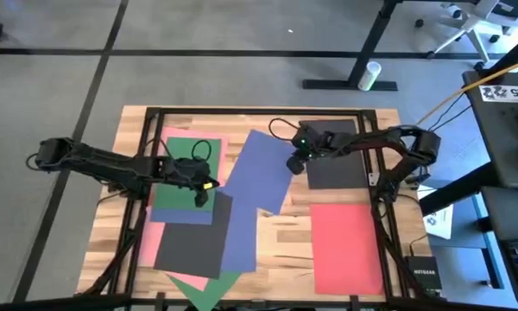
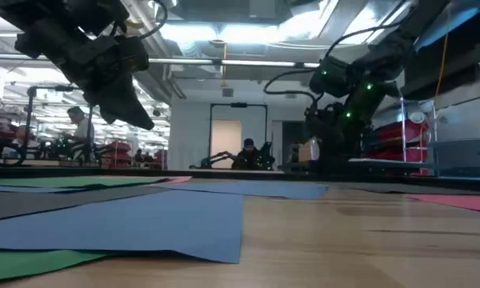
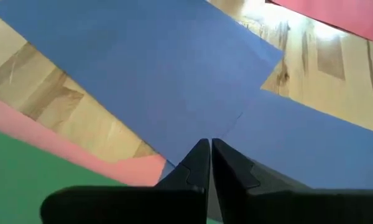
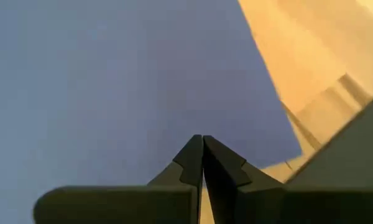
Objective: Organize paper
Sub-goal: Move the blue paper to the top center of the table
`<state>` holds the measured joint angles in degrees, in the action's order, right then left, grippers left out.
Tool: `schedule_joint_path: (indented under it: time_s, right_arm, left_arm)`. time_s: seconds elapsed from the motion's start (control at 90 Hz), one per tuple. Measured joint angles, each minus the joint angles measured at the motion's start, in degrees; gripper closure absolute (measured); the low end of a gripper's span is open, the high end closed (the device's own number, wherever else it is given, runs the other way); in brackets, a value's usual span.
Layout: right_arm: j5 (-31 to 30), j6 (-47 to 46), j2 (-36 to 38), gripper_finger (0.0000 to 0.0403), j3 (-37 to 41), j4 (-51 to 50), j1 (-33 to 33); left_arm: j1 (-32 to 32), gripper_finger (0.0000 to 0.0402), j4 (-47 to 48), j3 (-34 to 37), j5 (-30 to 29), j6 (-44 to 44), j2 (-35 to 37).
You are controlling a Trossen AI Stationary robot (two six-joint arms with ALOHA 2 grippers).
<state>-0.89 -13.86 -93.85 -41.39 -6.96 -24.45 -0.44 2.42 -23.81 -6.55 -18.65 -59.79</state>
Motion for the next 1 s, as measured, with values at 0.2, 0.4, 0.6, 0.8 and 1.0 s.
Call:
schedule_joint_path:
  time_s: [0.2,0.4,0.6,0.8,1.0]
  right_arm:
    - [-0.6,-0.8,-2.2,0.0403,-0.2,1.9,-2.8]
    - [-1.1,0.0,-2.6,0.0403,-1.6,1.7,-7.3]
    - [1.9,2.3,-2.0,0.0403,-4.7,2.4,-8.1]
    - [11.6,2.0,-1.6,0.0403,-5.2,-1.4,-4.5]
    - [-1.9,2.2,-1.6,0.0403,-5.2,-9.2,-1.1]
  left_arm:
    - [-0.1,0.0402,0.1,0.0,0.0,0.0,0.0]
    - [-0.1,0.0402,0.2,0.0,0.1,0.1,0.0]
    - [-0.1,0.0402,0.5,0.0,0.2,-0.2,0.0]
    - [-0.3,0.0402,1.4,0.0,0.2,-0.3,0.0]
    - [-0.3,0.0402,2.3,0.0,0.2,-0.4,0.0]
